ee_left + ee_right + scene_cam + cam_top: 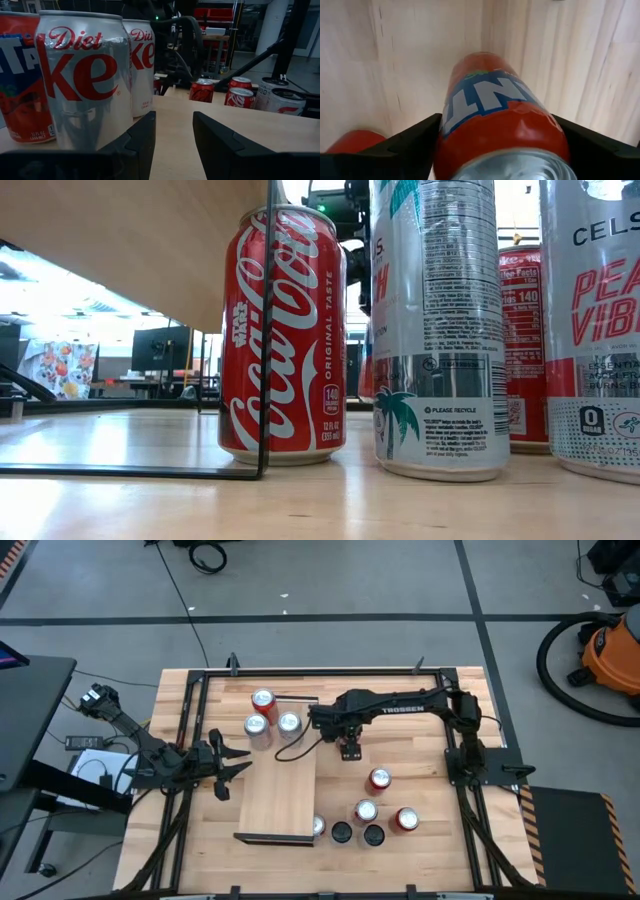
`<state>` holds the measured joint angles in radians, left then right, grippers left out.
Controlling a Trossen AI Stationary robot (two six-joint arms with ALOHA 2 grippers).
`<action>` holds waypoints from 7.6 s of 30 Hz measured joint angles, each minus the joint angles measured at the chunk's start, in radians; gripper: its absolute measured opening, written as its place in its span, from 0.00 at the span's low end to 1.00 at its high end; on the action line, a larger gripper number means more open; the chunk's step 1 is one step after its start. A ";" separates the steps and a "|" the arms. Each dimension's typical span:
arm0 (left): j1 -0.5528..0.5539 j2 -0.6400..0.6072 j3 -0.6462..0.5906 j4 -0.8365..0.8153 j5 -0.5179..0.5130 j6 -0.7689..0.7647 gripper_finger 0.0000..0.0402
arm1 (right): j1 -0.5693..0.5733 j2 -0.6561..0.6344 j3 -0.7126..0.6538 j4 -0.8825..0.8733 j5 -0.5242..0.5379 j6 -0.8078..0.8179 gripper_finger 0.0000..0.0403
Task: Place canned beverage on shelf
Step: Put the orange soda can on the shelf aligned with the other orange soda can
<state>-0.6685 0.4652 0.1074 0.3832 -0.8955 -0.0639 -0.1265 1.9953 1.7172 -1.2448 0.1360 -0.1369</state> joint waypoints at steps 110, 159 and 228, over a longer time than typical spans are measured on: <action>-0.005 0.000 0.000 -0.014 0.044 -0.098 0.35 | -0.120 -0.362 -1.184 1.865 -0.197 0.163 0.79; 0.011 0.000 0.000 -0.014 0.044 -0.105 0.35 | -0.230 -0.373 -0.426 1.171 -0.666 -0.154 0.78; 0.028 0.000 0.000 0.001 0.044 -0.079 0.35 | -0.254 -0.250 -0.426 1.289 -0.648 -0.086 0.79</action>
<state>-0.6407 0.4648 0.1074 0.3843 -0.8516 -0.1429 -0.3805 1.7448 1.2907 0.0442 -0.5121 -0.2225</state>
